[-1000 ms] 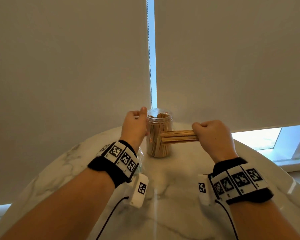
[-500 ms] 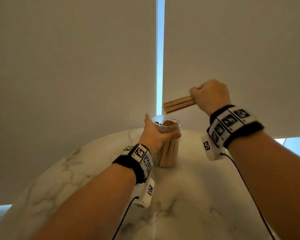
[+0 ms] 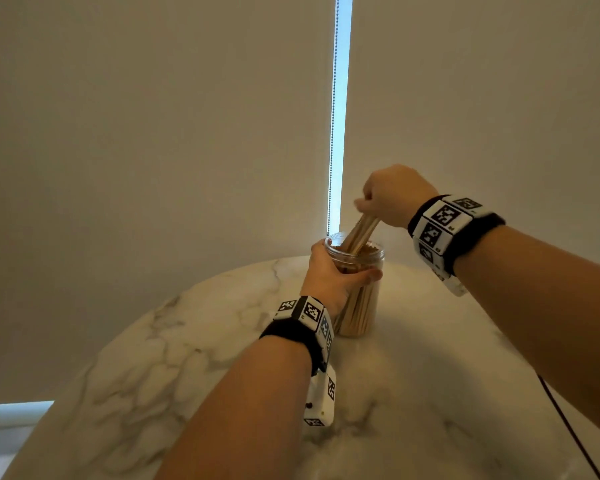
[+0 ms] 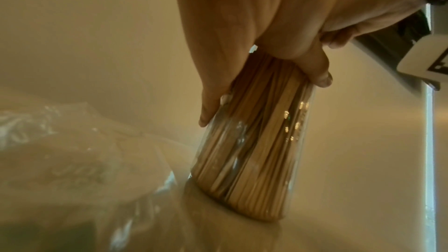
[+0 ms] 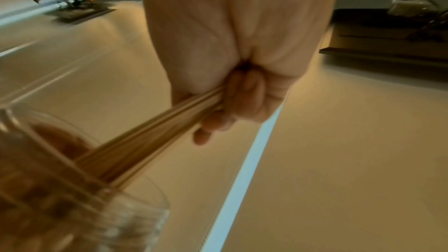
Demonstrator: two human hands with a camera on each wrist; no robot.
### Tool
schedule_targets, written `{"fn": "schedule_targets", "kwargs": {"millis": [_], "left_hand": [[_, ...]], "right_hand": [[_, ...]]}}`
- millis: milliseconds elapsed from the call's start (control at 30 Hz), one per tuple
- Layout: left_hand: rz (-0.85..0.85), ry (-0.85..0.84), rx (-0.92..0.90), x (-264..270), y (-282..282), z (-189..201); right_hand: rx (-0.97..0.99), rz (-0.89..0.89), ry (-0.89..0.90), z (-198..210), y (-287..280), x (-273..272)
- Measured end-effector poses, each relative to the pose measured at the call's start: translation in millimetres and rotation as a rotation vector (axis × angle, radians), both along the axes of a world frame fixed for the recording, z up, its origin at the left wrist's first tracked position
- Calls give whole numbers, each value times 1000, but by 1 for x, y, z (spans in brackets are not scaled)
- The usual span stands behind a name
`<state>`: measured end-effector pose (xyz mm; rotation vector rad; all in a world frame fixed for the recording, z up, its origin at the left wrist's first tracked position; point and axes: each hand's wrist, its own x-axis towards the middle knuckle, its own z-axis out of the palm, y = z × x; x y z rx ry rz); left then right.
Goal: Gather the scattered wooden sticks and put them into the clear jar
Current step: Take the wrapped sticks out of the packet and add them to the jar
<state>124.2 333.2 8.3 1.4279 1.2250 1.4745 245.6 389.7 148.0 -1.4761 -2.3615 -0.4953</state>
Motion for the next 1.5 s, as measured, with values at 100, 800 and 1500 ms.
{"fn": "schedule_targets", "kwargs": {"millis": [100, 800, 1500], "left_hand": [[-3, 4, 11, 0, 0, 1], [24, 41, -39, -1, 7, -6], [3, 1, -21, -5, 11, -14]], "right_hand": [[-39, 73, -158, -3, -4, -14], [-135, -26, -210, -32, -14, -46], [-441, 39, 110, -14, -11, -16]]}}
